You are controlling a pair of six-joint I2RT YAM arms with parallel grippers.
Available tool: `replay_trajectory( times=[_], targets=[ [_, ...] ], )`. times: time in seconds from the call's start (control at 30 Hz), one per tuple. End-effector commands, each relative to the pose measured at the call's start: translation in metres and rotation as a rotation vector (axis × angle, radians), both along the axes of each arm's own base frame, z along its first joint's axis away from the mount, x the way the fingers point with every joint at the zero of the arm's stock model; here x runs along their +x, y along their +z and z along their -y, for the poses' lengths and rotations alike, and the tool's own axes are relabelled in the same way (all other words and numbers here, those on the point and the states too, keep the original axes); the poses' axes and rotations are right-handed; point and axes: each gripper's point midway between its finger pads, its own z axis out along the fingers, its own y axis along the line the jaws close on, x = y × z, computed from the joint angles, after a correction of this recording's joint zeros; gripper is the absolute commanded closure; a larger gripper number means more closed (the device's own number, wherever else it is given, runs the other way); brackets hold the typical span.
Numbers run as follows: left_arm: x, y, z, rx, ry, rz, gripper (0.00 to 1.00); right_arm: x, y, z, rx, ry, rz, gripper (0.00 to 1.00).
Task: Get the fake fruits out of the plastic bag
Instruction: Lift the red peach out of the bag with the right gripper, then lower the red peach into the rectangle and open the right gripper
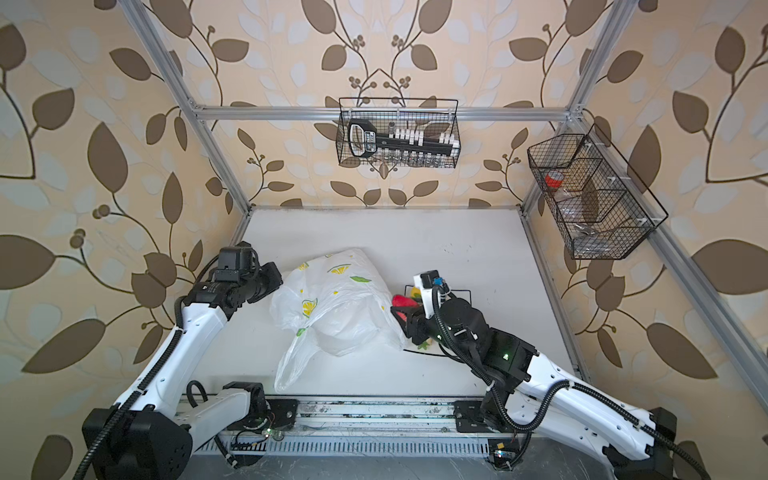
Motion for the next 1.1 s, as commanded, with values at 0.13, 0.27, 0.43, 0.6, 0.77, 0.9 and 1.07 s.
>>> replay_trajectory(
  times=[0.13, 0.27, 0.43, 0.6, 0.77, 0.9, 1.07],
  targets=[
    [0.002, 0.013, 0.006, -0.046, -0.02, 0.055, 1.0, 0.05, -0.066, 0.102, -0.082, -0.425, -0.135, 0.66],
    [0.003, 0.013, 0.012, -0.065, -0.052, 0.049, 1.0, 0.084, -0.1, 0.123, -0.066, -0.467, -0.213, 0.69],
    [0.002, 0.016, 0.015, -0.071, -0.077, 0.054, 1.0, 0.107, -0.133, 0.141, -0.132, -0.536, -0.249, 0.67],
    [0.002, 0.017, 0.018, -0.08, -0.091, 0.059, 1.0, 0.12, -0.153, 0.166, -0.167, -0.615, -0.287, 0.65],
    [0.002, 0.018, 0.019, -0.083, -0.098, 0.058, 1.0, 0.126, -0.173, 0.173, -0.18, -0.616, -0.353, 0.65],
    [0.001, 0.018, 0.019, -0.077, -0.101, 0.059, 1.0, 0.124, -0.186, 0.17, -0.178, -0.602, -0.393, 0.64],
    [0.001, 0.018, 0.02, -0.078, -0.105, 0.059, 1.0, 0.117, -0.194, 0.168, -0.173, -0.594, -0.418, 0.54]
  ],
)
